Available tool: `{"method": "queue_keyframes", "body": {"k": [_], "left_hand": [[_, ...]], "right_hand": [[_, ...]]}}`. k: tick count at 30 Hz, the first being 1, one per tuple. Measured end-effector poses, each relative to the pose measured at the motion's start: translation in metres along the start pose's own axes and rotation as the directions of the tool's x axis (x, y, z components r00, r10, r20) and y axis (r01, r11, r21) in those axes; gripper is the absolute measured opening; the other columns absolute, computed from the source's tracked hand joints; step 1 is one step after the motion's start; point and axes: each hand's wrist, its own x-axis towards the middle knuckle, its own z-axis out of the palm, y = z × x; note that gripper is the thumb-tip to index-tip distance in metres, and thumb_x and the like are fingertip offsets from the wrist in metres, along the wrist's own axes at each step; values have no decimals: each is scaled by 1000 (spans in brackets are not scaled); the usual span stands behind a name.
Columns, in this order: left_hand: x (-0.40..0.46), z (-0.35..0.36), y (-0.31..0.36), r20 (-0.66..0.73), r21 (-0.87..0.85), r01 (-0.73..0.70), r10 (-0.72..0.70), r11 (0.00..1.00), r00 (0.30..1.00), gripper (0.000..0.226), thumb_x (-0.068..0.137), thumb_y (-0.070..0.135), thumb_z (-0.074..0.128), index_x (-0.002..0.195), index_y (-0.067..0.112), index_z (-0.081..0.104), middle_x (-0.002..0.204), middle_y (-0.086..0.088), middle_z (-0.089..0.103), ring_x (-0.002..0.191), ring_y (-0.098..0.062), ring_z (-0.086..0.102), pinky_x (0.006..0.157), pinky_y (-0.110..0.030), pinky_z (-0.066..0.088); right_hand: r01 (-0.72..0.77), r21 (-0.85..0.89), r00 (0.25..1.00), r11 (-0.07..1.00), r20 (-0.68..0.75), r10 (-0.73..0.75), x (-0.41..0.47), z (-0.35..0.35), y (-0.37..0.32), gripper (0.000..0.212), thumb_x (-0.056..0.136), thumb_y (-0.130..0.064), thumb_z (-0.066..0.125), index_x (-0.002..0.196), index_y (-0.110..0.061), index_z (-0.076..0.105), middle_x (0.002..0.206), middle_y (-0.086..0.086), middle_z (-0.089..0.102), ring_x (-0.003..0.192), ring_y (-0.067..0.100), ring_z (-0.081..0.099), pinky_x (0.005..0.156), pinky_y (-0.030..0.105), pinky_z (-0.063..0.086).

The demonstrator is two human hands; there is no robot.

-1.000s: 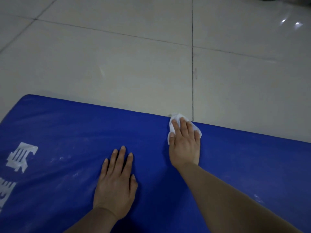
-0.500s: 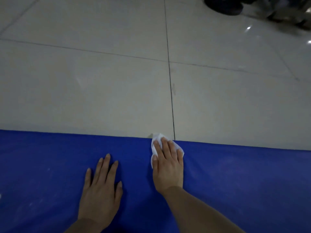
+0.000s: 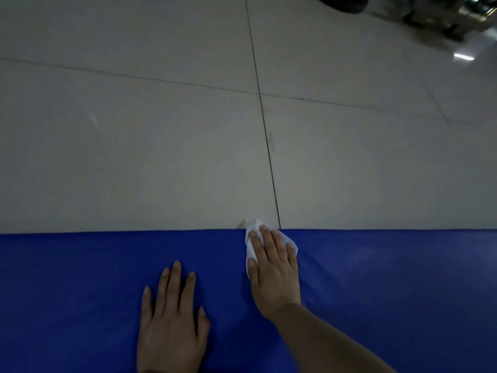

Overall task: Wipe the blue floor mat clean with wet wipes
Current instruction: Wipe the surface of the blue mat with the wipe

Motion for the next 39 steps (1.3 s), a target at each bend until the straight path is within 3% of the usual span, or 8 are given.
{"method": "queue_keyframes", "body": {"k": [6, 10, 15, 24, 32, 35, 37, 39], "left_hand": [[-2, -5, -1, 108, 56, 11, -17, 998, 994, 62, 82, 41, 35, 130, 8, 56, 148, -14, 40, 135, -28, 31, 113, -39, 4], [-3, -5, 1, 46, 67, 1, -4, 998, 999, 60, 84, 39, 33, 130, 8, 56, 146, -16, 42, 134, -28, 32, 111, -42, 10], [-4, -1, -1, -3, 69, 4, -4, 998, 1000, 59, 85, 39, 32, 131, 8, 54, 146, -15, 41, 135, -29, 35, 110, -46, 14], [-8, 0, 0, -45, 3, 7, -7, 1000, 999, 63, 88, 41, 26, 135, 10, 52, 149, -14, 39, 138, -29, 35, 114, -51, 22], [-17, -1, -4, -43, -78, -12, 8, 997, 999, 48, 93, 26, 49, 140, 13, 49, 154, -11, 32, 143, -26, 26, 118, -45, 14], [-12, -1, -4, -39, -86, -2, -1, 996, 999, 49, 90, 23, 54, 138, 14, 50, 152, -12, 34, 143, -27, 27, 118, -45, 13], [-12, -1, -3, -45, -95, 3, -7, 995, 999, 46, 87, 22, 56, 132, 14, 55, 149, -12, 39, 140, -28, 31, 116, -46, 16], [-11, -1, -3, -55, -100, 4, -10, 995, 998, 45, 85, 20, 59, 129, 13, 57, 147, -13, 42, 138, -29, 35, 115, -47, 19]], "right_hand": [[10, 46, 1000, 999, 11, -10, -1, -2, -1, 59, 98, -47, 5, 151, -28, 21, 159, -2, 17, 146, 18, 9, 119, 40, 1], [15, 88, 998, 996, 67, -21, -2, -4, 0, 73, 86, -60, -6, 152, -30, -2, 160, -6, -10, 146, 15, -14, 117, 42, -10], [3, 57, 998, 998, 61, -7, -2, 0, -1, 79, 81, -62, -11, 152, -29, -5, 160, -6, -10, 146, 15, -14, 118, 43, -8], [24, 72, 982, 997, 184, -37, 3, -10, 5, 56, 103, -41, 10, 153, -24, -8, 160, -4, -14, 146, 14, -14, 118, 42, -7], [-332, 131, 942, 934, 87, 323, -23, -2, -28, 55, 103, -36, 13, 153, -21, -5, 161, 1, -8, 147, 21, -9, 118, 45, -2], [-15, 80, 995, 997, 104, 7, -27, -1, -59, 53, 102, -37, 11, 152, -28, -3, 160, -1, -10, 147, 23, -10, 118, 49, -3], [282, 69, 947, 957, 141, -289, -23, -1, -68, 53, 101, -38, 9, 153, -29, -1, 160, -4, -8, 146, 18, -12, 118, 46, -5], [402, 17, 905, 916, 148, -400, -17, 1, -60, 54, 100, -40, 3, 152, -28, -2, 160, -5, -9, 146, 15, -13, 118, 41, -7]]}}
